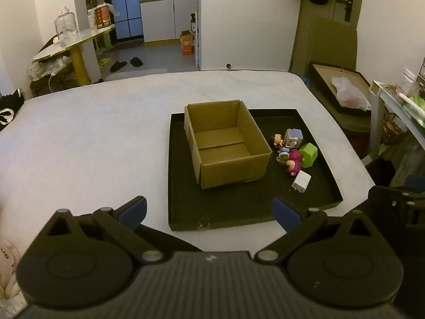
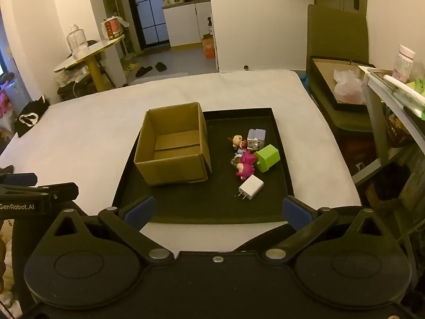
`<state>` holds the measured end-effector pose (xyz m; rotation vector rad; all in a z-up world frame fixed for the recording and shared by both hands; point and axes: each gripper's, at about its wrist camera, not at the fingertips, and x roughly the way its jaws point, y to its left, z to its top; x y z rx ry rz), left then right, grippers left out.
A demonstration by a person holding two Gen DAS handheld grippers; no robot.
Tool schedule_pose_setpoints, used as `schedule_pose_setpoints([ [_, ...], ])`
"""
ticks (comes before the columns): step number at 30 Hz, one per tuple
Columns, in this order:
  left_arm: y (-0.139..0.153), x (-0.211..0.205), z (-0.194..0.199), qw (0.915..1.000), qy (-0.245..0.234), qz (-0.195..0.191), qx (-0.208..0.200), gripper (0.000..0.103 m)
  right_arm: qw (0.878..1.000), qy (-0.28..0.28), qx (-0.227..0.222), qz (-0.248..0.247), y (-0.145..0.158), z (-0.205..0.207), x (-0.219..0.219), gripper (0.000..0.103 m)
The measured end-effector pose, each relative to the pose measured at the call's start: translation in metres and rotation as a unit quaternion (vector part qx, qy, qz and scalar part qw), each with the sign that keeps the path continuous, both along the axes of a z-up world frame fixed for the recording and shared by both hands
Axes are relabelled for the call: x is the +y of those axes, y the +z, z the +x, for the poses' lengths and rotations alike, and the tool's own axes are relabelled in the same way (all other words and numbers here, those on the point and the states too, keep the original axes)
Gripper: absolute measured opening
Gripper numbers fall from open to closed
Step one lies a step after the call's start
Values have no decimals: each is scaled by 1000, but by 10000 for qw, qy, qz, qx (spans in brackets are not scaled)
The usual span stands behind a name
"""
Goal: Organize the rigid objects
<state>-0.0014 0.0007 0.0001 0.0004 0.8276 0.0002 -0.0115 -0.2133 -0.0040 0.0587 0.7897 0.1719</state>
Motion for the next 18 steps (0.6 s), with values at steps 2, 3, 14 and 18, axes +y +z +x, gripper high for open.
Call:
schedule_pose_setpoints([
  [2,0,1,0,10000,-1,-13,12,100,10000,-7,-25,9,-1,0,-1,103],
  [3,0,1,-1,10000,-7,-3,12,100,10000,-16,-19,4,-2,0,-1,103],
  [14,7,-4,-4,9999,-157,-34,-50,100,9999,-45,-91,120,4,-2,-7,103],
  [18,7,-6,-4,9999,-160,-23,-51,100,9999,-75,-61,102,5,-2,-8,103],
])
